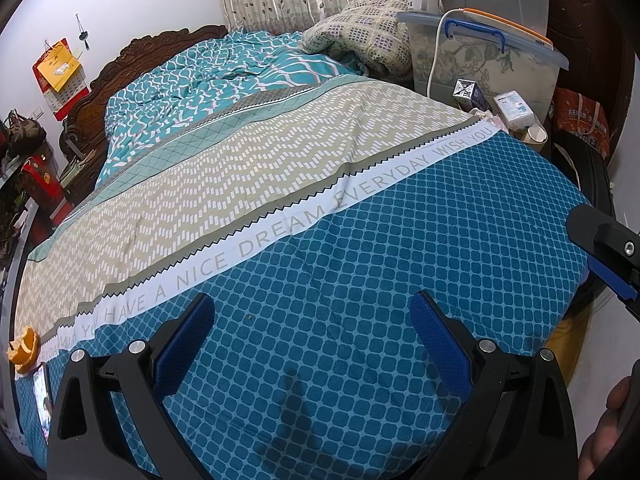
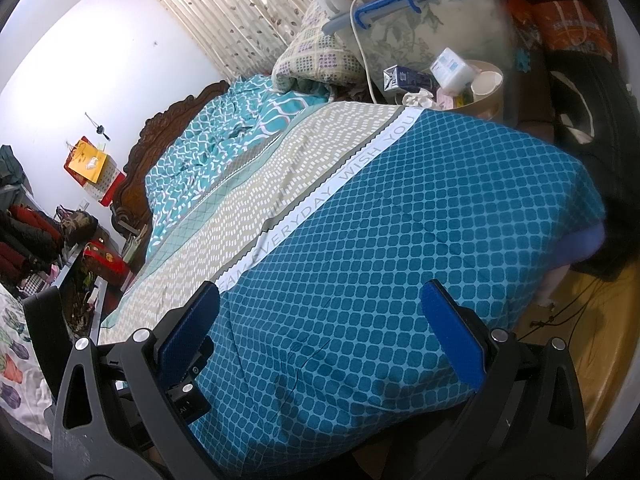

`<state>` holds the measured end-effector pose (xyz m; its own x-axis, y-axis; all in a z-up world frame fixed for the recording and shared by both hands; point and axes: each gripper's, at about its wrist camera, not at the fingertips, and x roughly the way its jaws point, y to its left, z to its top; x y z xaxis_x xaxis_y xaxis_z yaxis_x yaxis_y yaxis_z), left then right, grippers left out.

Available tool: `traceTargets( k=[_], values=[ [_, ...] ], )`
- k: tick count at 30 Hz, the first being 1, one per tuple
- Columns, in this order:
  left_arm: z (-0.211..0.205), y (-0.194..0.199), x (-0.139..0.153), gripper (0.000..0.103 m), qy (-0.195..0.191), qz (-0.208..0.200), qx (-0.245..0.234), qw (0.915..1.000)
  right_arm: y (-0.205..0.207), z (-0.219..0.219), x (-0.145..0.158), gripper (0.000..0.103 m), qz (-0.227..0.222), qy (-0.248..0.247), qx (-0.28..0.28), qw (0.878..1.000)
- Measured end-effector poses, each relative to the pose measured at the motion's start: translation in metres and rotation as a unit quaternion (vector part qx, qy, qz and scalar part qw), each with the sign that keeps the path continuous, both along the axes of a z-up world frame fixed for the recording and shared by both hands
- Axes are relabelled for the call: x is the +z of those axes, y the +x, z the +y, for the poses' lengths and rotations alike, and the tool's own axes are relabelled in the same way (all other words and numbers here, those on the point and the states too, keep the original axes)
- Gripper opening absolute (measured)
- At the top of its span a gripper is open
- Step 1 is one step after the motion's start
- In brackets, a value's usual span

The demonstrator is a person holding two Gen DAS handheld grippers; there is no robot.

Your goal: Collect trash

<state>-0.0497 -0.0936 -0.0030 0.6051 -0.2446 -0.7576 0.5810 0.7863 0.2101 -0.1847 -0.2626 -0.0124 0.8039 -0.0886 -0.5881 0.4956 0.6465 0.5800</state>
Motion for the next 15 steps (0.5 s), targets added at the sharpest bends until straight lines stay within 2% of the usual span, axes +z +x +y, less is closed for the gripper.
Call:
traceTargets(
  k=[15],
  values=[
    [0.0006,-0.0001,-0.0013,0.094,0.001,0.001,-0.001,1.0000,0.0022,-0.0004,0.0002,0.100,0.002,0.002,0.001,1.000]
  ],
)
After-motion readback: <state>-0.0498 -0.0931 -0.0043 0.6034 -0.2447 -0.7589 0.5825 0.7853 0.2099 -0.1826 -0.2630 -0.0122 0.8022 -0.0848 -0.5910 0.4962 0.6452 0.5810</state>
